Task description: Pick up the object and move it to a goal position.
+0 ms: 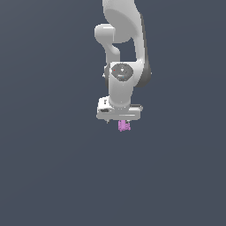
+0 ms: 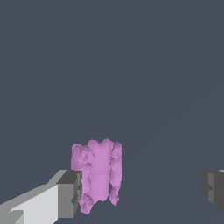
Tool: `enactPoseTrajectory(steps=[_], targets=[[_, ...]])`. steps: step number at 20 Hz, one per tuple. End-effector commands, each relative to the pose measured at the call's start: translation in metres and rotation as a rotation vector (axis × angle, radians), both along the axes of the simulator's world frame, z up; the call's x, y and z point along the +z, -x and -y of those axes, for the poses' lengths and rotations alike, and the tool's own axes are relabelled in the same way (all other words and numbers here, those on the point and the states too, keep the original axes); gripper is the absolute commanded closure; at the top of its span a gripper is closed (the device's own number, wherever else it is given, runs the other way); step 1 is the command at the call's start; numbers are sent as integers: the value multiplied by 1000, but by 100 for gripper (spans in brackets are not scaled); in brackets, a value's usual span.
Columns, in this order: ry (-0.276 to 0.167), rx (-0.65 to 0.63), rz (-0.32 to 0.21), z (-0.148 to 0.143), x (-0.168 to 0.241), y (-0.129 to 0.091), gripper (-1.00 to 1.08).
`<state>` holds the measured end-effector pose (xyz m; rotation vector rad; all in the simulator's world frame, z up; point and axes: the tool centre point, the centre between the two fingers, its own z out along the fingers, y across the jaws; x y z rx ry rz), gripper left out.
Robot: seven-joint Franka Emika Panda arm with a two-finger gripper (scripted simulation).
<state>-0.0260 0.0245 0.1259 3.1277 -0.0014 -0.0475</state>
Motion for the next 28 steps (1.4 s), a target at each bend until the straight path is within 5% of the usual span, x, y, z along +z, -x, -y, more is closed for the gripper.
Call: enactPoseTrajectory(steps=[1, 10, 28], targets=[[-4, -7, 9, -13, -8, 8, -92], [-12, -27, 29, -40, -24, 26, -92], [-13, -28, 30, -42, -71, 29, -92]])
